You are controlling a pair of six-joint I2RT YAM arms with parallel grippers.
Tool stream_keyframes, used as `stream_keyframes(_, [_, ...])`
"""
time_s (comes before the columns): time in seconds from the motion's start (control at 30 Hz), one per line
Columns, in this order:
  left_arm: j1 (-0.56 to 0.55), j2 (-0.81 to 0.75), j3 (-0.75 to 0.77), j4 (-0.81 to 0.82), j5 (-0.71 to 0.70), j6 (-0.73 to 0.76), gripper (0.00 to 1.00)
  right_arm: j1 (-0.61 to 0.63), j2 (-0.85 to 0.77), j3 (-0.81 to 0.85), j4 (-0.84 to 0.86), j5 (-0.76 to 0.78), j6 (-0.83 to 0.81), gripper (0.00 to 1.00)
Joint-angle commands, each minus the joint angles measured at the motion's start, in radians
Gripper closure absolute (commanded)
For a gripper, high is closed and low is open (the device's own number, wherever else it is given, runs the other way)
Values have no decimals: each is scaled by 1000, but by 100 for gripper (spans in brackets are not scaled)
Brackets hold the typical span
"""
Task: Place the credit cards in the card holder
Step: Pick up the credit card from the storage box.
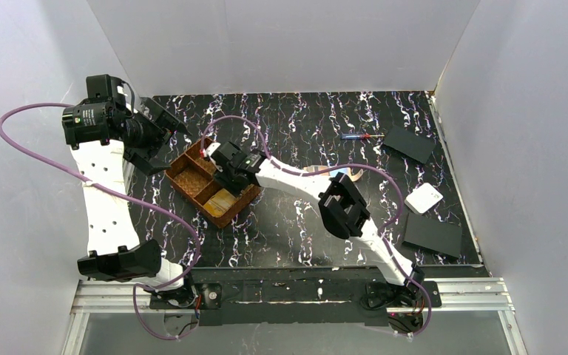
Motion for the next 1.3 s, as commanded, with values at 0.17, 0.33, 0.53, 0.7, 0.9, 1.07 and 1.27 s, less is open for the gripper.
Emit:
stream_keyframes(0.17, [4,-14,2,-86,18,27,2,23,44,57,26,140,-57,36])
stream_keyframes(0.33, [4,-16,-9,-85,26,29,2,24,61,58,34,163,-62,39])
stream_keyframes(0.53, [4,-15,-8,-85,29,31,2,23,83,70,34,187,-59,43])
stream_keyframes(0.7, [3,-15,-9,-90,29,37,2,25,84,75,41,163,-38,37])
stream_keyframes(0.9, [3,-12,-7,-89,36,40,2,24,84,60,53,153,-26,31])
stream_keyframes(1.07, [3,-14,-11,-90,39,43,2,23,78,37,64,133,-6,28])
stream_keyframes(1.27, [4,-23,-37,-85,47,39,2,21,64,-8,85,83,52,26])
